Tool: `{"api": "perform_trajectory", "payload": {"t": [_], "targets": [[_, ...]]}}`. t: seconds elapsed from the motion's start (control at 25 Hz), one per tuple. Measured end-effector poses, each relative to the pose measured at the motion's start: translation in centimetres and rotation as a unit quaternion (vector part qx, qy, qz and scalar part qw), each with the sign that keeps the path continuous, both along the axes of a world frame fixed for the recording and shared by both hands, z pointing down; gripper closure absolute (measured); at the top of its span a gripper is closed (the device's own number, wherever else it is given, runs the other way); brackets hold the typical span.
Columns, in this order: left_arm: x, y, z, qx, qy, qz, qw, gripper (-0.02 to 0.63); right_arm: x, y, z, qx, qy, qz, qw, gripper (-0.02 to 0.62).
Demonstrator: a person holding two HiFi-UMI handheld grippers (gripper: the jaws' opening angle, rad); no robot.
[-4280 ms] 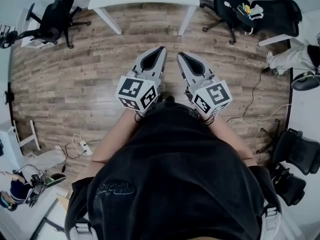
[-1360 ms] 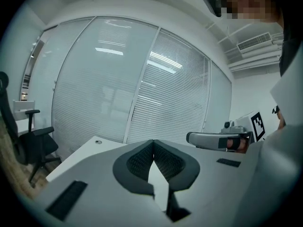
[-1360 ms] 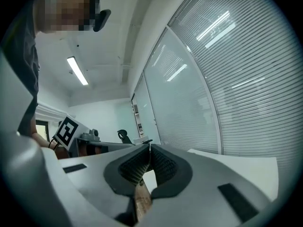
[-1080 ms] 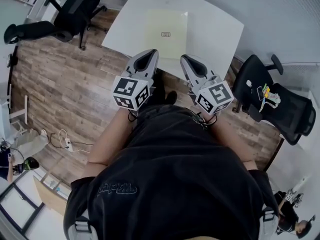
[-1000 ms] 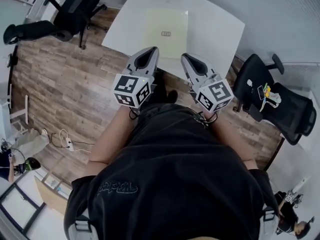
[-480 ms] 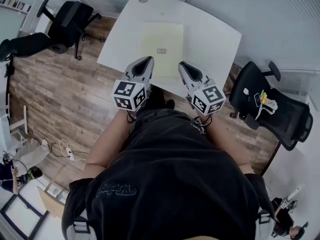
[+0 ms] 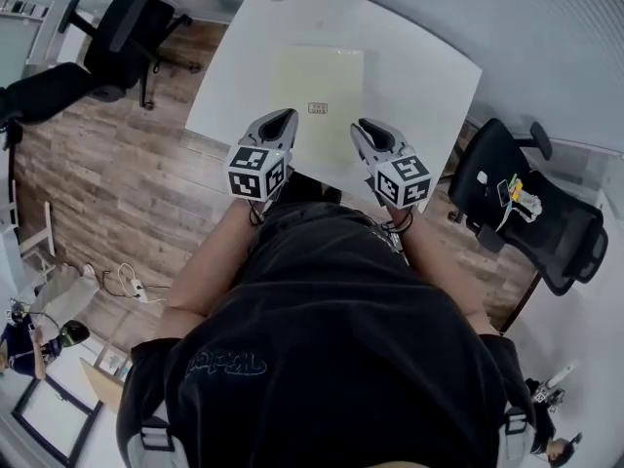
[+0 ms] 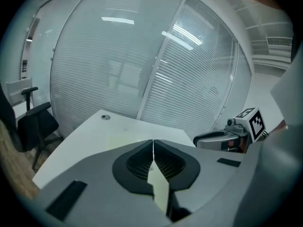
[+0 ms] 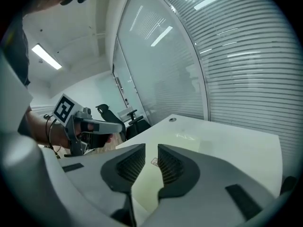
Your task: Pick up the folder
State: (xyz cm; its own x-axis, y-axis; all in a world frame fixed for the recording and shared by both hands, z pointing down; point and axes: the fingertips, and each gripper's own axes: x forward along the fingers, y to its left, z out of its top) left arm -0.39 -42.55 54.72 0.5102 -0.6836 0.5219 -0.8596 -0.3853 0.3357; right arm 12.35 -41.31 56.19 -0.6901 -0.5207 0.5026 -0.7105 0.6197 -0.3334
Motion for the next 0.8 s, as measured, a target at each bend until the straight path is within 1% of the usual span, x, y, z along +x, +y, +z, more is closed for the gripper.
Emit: {"api": "perform_trajectory", "payload": {"t": [0.08,0.24,0.36,0.56,0.8], "targets": [[-0.6,-0.7,1.8,-0.02,-0.005,-0.003,0.9998,0.589,0.1,-0.8,1.5,-0.019,0.005,0.001,1.0,0.499],[-1.5,-1.7,5.4,-0.055,-0.01,-0.007,0.9984,0.586,0.9,-2.1,4.8,-0.053,0.019,0.017,0.998,0.477],[-2.1,-2.3,7.5,-0.073,-0.014,-0.007,0.9972,0.535,1.1,-2.5,6.7,-0.076,0.027,0.025,0.996,0.467],[-3.2,-3.1,10.7,-0.114,-0.002,-0.02,0.9933,0.449,0.9,-3.3,9.9,-0.115,0.039,0.017,0.992,0.431],[-4.3,-3.5,14.4,-0.161,0.003,-0.03,0.9864,0.365,1.4,-4.3,12.7,-0.155,0.039,0.038,0.986,0.391]]}}
